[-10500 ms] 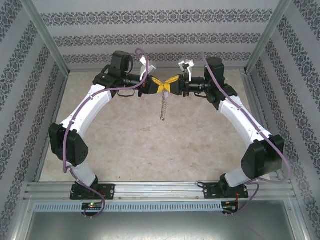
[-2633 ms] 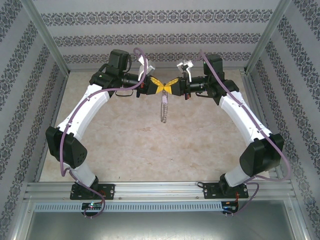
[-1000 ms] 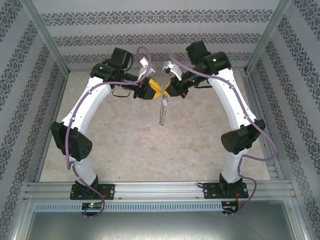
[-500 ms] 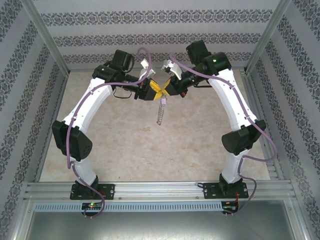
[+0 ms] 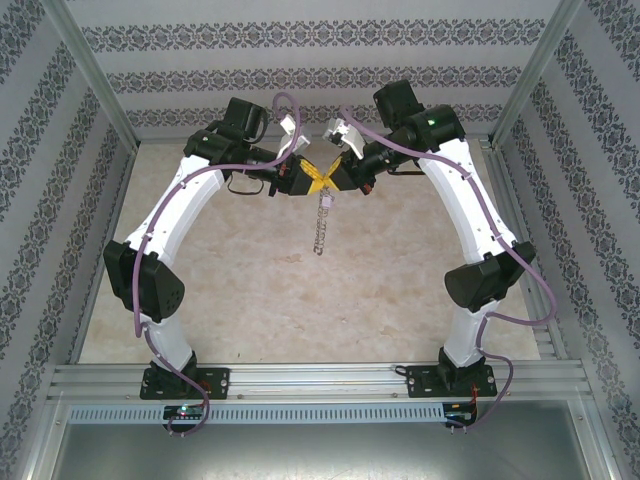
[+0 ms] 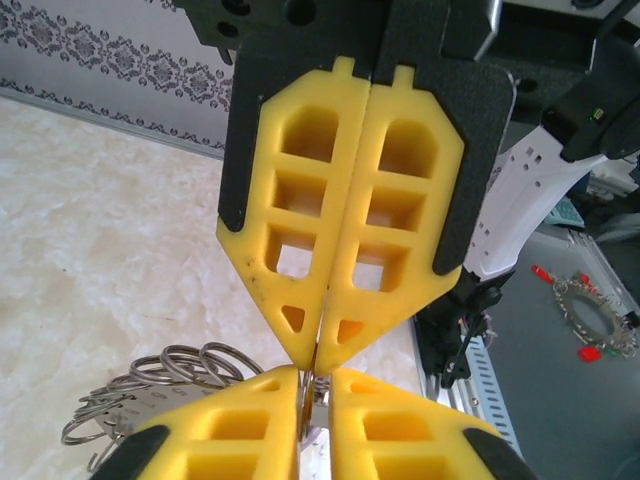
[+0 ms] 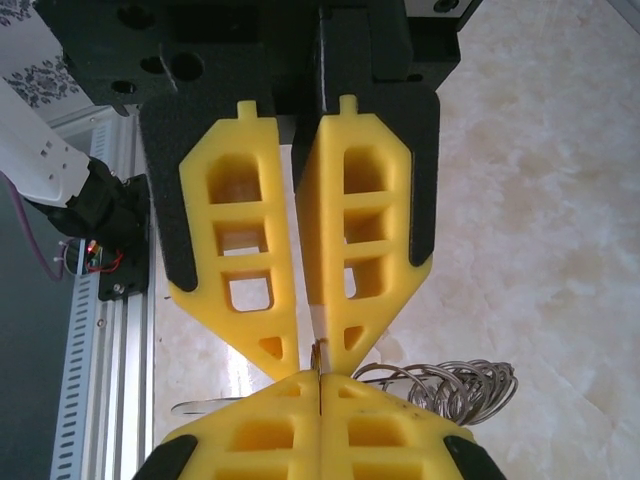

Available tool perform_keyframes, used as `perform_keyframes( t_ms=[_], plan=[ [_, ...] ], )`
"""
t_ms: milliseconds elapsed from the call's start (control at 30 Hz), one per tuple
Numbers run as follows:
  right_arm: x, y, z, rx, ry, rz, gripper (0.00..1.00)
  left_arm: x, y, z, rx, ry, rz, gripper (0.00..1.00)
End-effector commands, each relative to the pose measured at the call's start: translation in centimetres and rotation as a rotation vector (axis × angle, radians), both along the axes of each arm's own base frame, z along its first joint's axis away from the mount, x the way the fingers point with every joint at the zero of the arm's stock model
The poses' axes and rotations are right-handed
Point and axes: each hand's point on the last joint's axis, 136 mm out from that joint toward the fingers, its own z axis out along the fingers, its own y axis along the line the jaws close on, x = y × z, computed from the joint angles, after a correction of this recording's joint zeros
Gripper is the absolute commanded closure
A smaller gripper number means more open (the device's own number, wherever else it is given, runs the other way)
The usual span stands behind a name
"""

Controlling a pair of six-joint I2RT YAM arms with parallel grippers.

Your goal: Put the keys on the keyring

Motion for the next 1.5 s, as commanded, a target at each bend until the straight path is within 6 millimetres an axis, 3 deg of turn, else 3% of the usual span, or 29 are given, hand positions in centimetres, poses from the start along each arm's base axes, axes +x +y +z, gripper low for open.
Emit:
perform_keyframes(
  t_ms=[0, 67, 233, 267, 333, 367, 533, 767, 933, 1467],
  plan=[
    [-0.5, 0.7, 1.8, 0.058, -0.046, 0.020, 1.00, -1.1, -0.4, 0.8, -0.046, 0.002, -0.053, 0.92],
    [-0.4, 0.7, 2.0, 0.064, -0.052, 0.017, 1.00, -1.2, -0.4, 0.7, -0.045, 0.002, -0.055, 1.00],
    [0.0, 0.7, 2.6, 0.087, -0.067, -0.005, 1.00, -1.0, -0.6, 1.1, -0.062, -0.020, -0.047, 1.00],
    [0.2, 0.6, 2.8, 0.095, -0.075, -0.017, 0.93, -0.8, -0.5, 1.1, -0.062, -0.027, -0.034, 1.00],
    [0.5, 0.0, 3.1, 0.113, -0.078, -0.054, 0.66, -0.7, -0.6, 1.3, -0.070, -0.039, -0.026, 1.00],
    [0.7, -0.4, 3.2, 0.130, -0.080, -0.078, 0.61, -0.6, -0.6, 1.4, -0.074, -0.043, -0.022, 1.00],
    [0.6, -2.9, 3.7, 0.250, -0.072, -0.164, 0.53, -0.6, -0.6, 1.9, -0.087, -0.056, -0.011, 1.00],
    [-0.7, -4.3, 1.7, 0.389, -0.002, -0.192, 0.53, -0.5, -0.6, 2.8, -0.107, -0.080, 0.006, 1.00],
    [-0.9, -3.6, 0.1, 0.408, 0.062, -0.158, 0.54, -0.7, -0.6, 3.3, -0.118, -0.081, -0.002, 1.00],
    [-2.7, -1.1, -2.1, 0.390, 0.143, -0.051, 0.63, -0.8, -0.9, 4.4, -0.134, -0.099, -0.002, 1.00]
  ],
)
